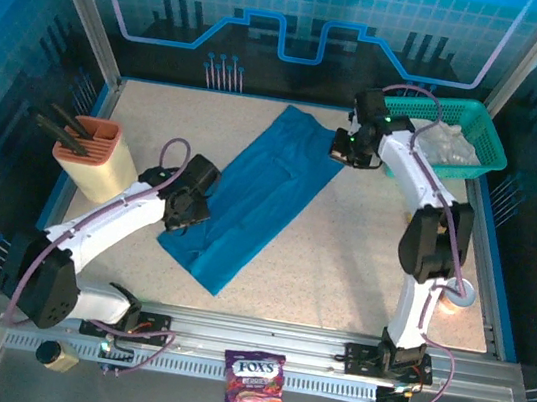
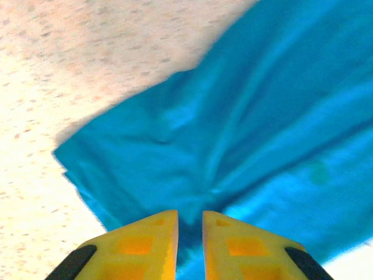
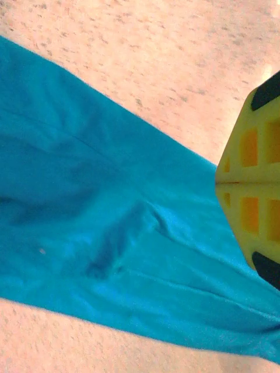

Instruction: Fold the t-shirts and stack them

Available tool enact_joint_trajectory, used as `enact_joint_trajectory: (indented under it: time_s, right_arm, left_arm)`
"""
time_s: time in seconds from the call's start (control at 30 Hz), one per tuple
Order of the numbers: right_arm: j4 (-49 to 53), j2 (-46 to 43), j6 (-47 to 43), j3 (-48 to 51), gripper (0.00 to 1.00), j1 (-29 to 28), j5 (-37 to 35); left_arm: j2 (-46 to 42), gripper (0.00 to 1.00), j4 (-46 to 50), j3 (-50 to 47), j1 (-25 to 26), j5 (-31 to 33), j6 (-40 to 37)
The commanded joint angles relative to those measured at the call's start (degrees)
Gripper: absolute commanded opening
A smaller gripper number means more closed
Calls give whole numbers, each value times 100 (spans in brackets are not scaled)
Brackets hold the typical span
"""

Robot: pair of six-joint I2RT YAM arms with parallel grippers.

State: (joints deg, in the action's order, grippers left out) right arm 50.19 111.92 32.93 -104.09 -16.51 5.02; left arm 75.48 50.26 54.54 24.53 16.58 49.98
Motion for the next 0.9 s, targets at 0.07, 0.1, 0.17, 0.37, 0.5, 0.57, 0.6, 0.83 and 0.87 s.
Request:
enact_joint_trajectory:
  time_s: [0.07, 0.1, 0.17, 0.37, 0.5, 0.57, 0.6, 0.83, 0.87]
  right_arm:
    - [-557, 13, 935, 1106, 0, -548, 309]
    - [-625, 96, 1009, 1140, 0, -657, 300]
    - [-669, 328, 1126, 1081, 0, -801, 305]
    - [-799, 948, 1396, 908, 0, -994, 263]
    - [-787, 1378, 1418, 783, 0, -967, 159]
    - [-758, 1564, 1409, 690, 0, -927, 156]
    - [-732, 1655, 1390, 648, 0, -913, 155]
    - [-462, 1922, 1161, 385, 0, -857, -22]
    - [-443, 1933, 1130, 372, 0, -846, -35]
  left_arm:
    - [210, 16, -512, -657, -419, -227, -280]
    - [282, 15, -648, -726, -444, -194, -299]
    - [455, 15, -801, -759, -458, -59, -319]
    - [1169, 11, -1183, -892, -485, 71, -371]
    - [1464, 8, -1264, -946, -322, 238, -363]
    - [1469, 8, -1221, -944, -270, 233, -387]
    - [1461, 8, -1208, -946, -242, 201, -400]
    - [1461, 7, -909, -961, 238, 23, -136]
    - [1448, 7, -896, -982, 330, -11, -52]
